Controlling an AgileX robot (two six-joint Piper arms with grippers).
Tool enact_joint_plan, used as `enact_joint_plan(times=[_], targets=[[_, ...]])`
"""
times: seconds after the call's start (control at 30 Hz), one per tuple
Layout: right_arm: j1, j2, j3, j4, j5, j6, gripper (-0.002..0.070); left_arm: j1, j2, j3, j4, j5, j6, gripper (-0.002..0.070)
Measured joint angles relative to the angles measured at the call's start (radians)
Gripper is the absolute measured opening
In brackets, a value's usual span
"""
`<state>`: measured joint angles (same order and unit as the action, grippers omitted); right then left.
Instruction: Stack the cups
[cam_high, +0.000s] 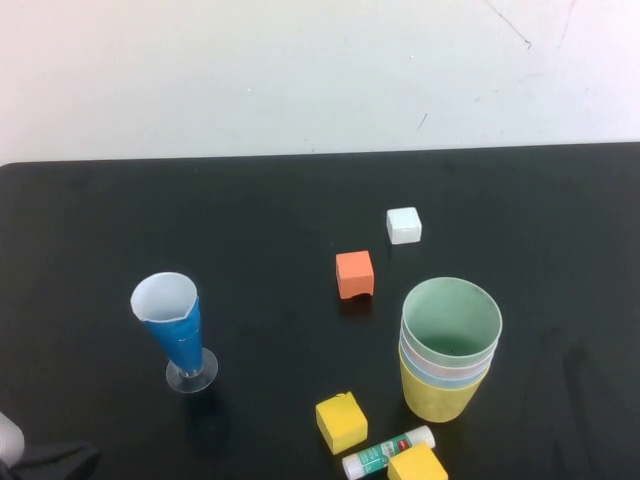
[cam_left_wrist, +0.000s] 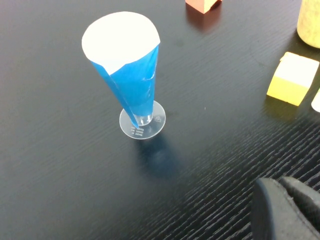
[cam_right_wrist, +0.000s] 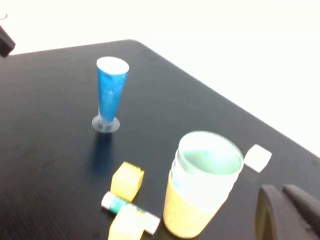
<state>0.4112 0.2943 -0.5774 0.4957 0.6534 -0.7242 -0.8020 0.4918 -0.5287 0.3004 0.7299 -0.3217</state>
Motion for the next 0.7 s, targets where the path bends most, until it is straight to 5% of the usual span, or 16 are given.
enact_joint_plan(times=[0.33, 0.7], targets=[[0.0, -0.002, 0.097, -0.031, -0.033, 0.0, -0.0001, 0.0, 0.0, 0.0, 0.0, 0.0, 0.0, -0.0001], [0.0, -0.036, 0.326, -0.093, -0.419, -0.071, -0.0001, 0.0, 0.0, 0.001, 0.0, 0.0, 0.0, -0.0001]])
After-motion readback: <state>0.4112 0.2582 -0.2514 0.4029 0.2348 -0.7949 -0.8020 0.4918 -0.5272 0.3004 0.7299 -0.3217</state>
